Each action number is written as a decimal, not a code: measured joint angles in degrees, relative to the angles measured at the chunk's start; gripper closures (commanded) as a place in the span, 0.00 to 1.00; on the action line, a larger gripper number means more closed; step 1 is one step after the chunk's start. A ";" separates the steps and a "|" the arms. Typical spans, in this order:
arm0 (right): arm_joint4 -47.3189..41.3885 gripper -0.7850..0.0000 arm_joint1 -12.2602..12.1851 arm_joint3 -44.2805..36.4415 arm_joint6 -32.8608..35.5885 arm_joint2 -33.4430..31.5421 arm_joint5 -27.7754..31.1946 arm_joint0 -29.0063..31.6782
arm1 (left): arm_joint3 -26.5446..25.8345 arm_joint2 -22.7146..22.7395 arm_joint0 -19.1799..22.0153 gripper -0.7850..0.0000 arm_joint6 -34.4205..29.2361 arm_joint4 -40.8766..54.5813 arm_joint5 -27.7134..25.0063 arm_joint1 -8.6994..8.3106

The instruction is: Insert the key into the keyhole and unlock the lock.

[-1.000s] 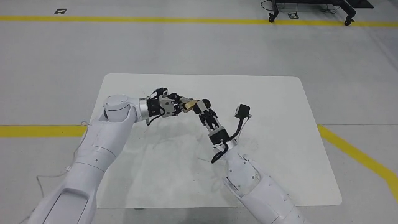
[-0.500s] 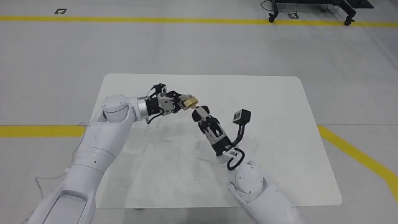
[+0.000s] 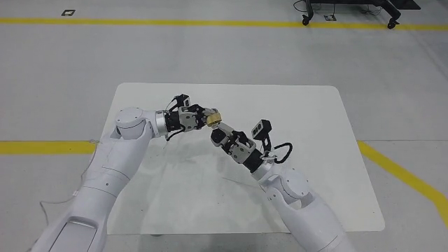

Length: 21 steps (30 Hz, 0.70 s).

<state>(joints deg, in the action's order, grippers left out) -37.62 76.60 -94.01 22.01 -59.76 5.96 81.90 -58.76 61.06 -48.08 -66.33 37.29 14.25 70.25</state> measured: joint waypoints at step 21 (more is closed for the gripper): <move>-1.34 1.00 0.93 1.94 -2.30 0.72 -0.40 -1.95 | -0.53 -0.60 0.16 1.00 0.92 -0.78 0.06 -0.12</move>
<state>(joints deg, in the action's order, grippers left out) -38.96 77.53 -92.07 19.70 -59.04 5.56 79.95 -59.30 60.47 -47.93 -65.41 36.51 14.31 70.13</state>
